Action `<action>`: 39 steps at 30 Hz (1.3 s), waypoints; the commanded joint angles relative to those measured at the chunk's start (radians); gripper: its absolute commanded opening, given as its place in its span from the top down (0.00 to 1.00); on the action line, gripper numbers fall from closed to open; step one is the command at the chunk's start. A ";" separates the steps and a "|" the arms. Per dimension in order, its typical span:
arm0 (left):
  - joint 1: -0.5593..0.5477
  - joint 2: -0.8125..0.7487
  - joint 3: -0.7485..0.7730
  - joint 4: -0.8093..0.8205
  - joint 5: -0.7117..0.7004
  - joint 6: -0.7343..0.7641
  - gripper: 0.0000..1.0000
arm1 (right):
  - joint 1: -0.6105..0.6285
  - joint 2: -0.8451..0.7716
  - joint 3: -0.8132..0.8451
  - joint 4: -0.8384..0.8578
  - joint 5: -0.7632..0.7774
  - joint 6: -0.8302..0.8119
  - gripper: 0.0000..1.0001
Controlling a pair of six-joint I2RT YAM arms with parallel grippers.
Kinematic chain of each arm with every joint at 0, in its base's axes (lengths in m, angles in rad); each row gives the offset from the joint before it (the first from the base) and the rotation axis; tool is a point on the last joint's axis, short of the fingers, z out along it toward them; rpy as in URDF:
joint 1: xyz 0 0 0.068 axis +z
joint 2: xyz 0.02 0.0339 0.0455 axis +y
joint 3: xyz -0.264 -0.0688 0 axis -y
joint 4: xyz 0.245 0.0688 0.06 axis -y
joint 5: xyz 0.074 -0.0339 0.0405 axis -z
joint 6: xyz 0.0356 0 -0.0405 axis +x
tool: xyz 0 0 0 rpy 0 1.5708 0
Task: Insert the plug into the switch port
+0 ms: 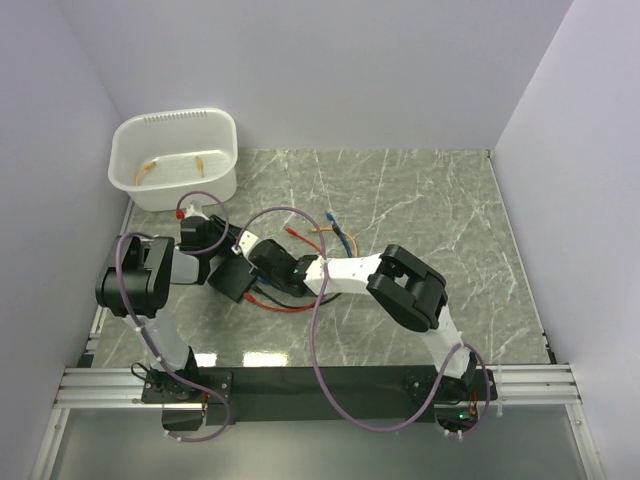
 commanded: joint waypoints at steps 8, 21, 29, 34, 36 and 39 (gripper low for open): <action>-0.124 0.062 0.008 -0.025 0.091 -0.056 0.65 | 0.001 -0.111 -0.075 0.115 0.006 0.066 1.00; -0.182 0.073 -0.035 0.020 0.087 -0.073 0.65 | 0.000 -0.191 -0.184 0.152 0.000 0.104 1.00; -0.239 0.071 -0.125 0.150 0.097 -0.088 0.65 | -0.005 -0.229 -0.248 0.177 0.008 0.120 1.00; -0.257 0.103 -0.191 0.254 0.123 -0.108 0.64 | -0.013 -0.265 -0.303 0.209 -0.008 0.132 1.00; -0.271 0.121 -0.214 0.317 0.130 -0.116 0.64 | -0.016 -0.272 -0.320 0.215 -0.014 0.135 1.00; -0.293 0.148 -0.222 0.362 0.140 -0.130 0.64 | -0.020 -0.275 -0.337 0.226 -0.028 0.129 1.00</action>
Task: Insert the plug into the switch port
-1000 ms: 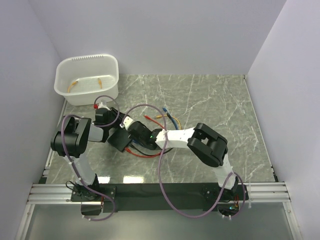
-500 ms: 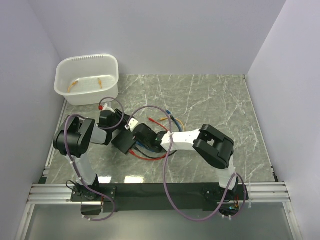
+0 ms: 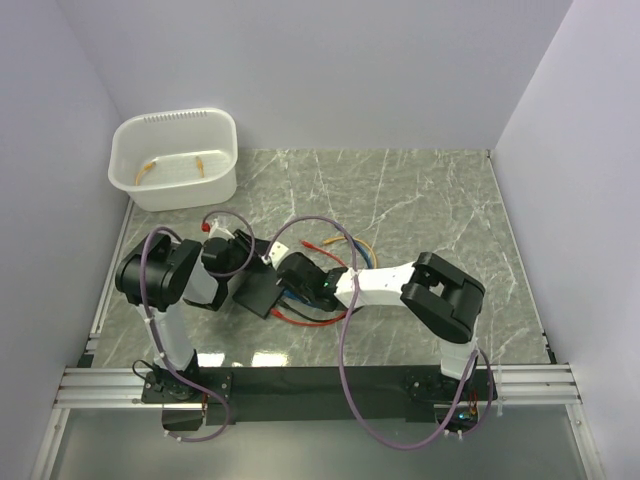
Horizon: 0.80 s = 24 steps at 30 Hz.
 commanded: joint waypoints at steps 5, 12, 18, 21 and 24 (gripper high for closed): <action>-0.093 0.059 -0.050 -0.066 0.143 -0.028 0.64 | -0.014 -0.026 0.031 0.168 -0.032 0.007 1.00; -0.127 0.058 -0.030 -0.130 0.094 -0.014 0.66 | -0.014 0.009 0.136 0.133 -0.046 -0.041 1.00; -0.136 0.102 -0.028 -0.086 0.113 -0.031 0.66 | -0.020 0.092 0.295 0.097 -0.061 -0.062 1.00; -0.145 0.098 -0.022 -0.090 0.110 -0.025 0.66 | -0.020 0.127 0.352 0.105 -0.080 -0.050 1.00; -0.158 0.085 -0.016 -0.116 0.096 -0.011 0.66 | -0.018 0.132 0.374 0.134 -0.091 -0.036 1.00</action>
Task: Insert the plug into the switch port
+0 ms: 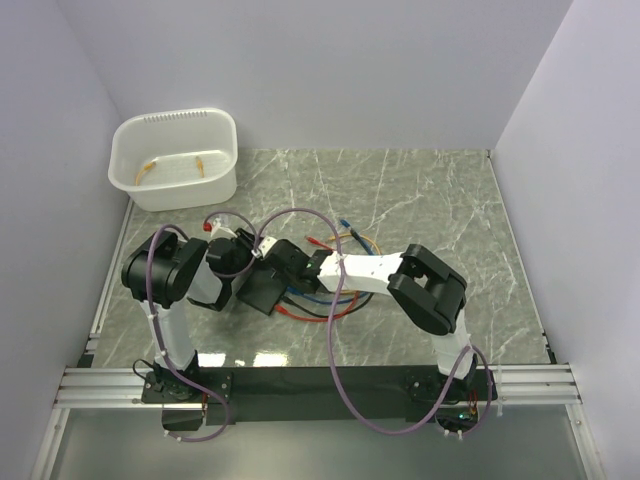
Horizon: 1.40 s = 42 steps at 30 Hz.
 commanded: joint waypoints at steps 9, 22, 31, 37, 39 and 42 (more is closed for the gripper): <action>-0.149 0.028 0.001 -0.261 0.135 0.025 0.66 | 0.003 -0.058 0.084 0.564 -0.132 -0.085 1.00; -0.197 0.015 0.050 -0.376 0.077 0.081 0.67 | 0.034 -0.043 0.146 0.578 -0.141 -0.154 1.00; -0.201 0.030 0.066 -0.367 0.100 0.087 0.67 | 0.039 -0.035 0.116 0.589 -0.135 -0.107 1.00; -0.201 0.033 0.079 -0.373 0.111 0.090 0.67 | 0.043 -0.048 0.100 0.587 -0.118 -0.069 1.00; -0.201 0.022 0.090 -0.404 0.103 0.100 0.67 | 0.043 -0.051 0.087 0.590 -0.107 -0.056 1.00; -0.201 0.005 0.102 -0.434 0.091 0.114 0.67 | 0.043 -0.054 0.066 0.599 -0.089 -0.053 1.00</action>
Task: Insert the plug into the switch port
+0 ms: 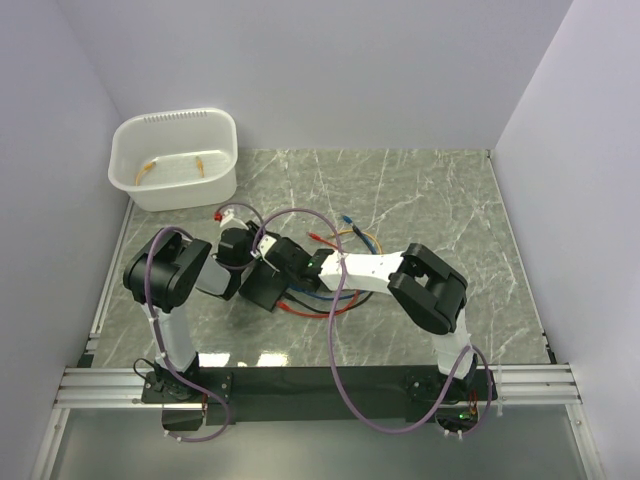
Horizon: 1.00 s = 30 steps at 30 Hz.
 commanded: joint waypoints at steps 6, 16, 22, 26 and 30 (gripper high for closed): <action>-0.124 0.021 0.023 -0.294 0.205 -0.004 0.67 | 0.052 -0.056 0.048 0.583 -0.081 0.040 1.00; -0.089 -0.058 0.074 -0.436 0.165 0.012 0.66 | 0.049 -0.065 0.033 0.534 -0.030 0.074 0.85; -0.028 -0.143 0.138 -0.611 0.110 0.030 0.65 | 0.049 -0.148 -0.045 0.520 0.003 0.057 0.60; 0.039 -0.211 0.237 -0.719 0.084 0.067 0.62 | 0.049 -0.215 -0.073 0.494 0.029 0.046 0.55; 0.086 -0.268 0.343 -0.812 0.075 0.110 0.59 | 0.049 -0.310 -0.142 0.480 0.054 0.066 0.52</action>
